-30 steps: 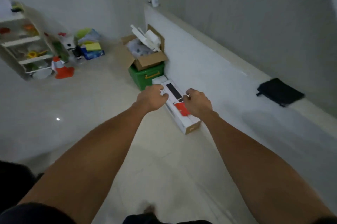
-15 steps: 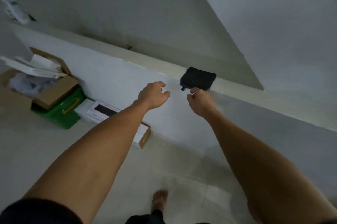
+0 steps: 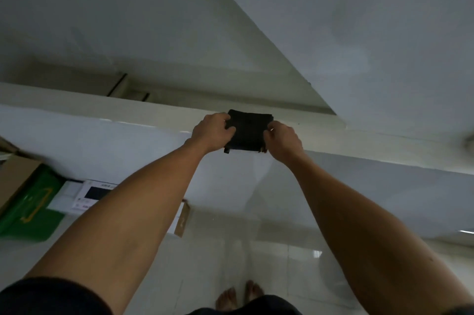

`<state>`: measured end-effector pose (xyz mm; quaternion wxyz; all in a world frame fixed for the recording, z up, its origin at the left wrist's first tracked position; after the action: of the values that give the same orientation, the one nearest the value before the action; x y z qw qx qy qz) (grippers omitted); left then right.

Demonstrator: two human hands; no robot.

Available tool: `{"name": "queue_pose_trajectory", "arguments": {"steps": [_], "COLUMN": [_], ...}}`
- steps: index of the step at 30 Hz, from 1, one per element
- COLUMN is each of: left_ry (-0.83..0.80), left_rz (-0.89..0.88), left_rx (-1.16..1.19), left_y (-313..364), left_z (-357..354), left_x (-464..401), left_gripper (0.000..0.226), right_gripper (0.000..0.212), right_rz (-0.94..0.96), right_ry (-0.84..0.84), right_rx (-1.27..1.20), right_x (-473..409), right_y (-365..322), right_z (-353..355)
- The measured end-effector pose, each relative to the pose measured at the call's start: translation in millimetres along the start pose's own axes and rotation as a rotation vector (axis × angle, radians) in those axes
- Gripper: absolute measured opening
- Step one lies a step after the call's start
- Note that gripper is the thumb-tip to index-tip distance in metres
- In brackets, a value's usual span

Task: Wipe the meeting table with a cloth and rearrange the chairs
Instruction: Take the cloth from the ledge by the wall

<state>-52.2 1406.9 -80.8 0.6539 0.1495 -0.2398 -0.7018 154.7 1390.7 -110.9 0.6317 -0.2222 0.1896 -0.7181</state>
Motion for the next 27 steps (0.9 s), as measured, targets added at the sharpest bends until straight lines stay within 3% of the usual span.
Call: {"name": "queue_pose_trajectory", "arguments": {"steps": [9, 13, 16, 18, 21, 24, 27], "left_ry": [-0.025, -0.043, -0.098, -0.126, -0.145, -0.113, -0.069], "left_rz": [-0.025, -0.011, 0.033, 0.066, 0.064, 0.051, 0.051], "left_rx": [0.001, 0.003, -0.003, -0.005, -0.013, -0.014, -0.001], "left_y": [-10.0, -22.5, -32.8, -33.0, -37.0, -36.8, -31.6], "left_z": [-26.3, -43.3, -54.6, -56.7, -64.1, -63.5, -61.1], "left_x": [-93.1, -128.3, -144.8, -148.0, -155.0, -154.8, -150.9], "left_gripper": [0.035, 0.042, 0.033, 0.017, 0.028, 0.014, 0.021], "right_gripper": [0.033, 0.044, 0.048, 0.045, 0.035, 0.023, 0.015], "right_rz": [0.009, -0.012, -0.035, -0.03, -0.029, -0.04, -0.029], "right_ry": [0.004, -0.051, -0.104, -0.123, -0.118, -0.087, -0.041], "right_rx": [-0.004, 0.03, 0.07, 0.094, 0.034, -0.074, -0.159], "right_x": [-83.5, -111.6, -124.3, -129.1, -135.6, -135.6, -129.0], "right_y": [27.4, 37.6, 42.2, 44.3, 46.8, 45.8, 42.3], "right_z": [-7.4, -16.8, -23.9, -27.5, -30.8, -31.0, -29.7]}}
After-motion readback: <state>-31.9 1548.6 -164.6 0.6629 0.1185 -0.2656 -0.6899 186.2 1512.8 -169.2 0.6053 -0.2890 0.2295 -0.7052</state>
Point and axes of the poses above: each hand's wrist, its own x-axis away from the middle knuckle, its own z-axis out of the back of the hand, y = z × x, the point moved 3 cm from there along -x, towards the middle knuckle, and after that the axes turned 2 degrees about y, right-handed, at the moved point
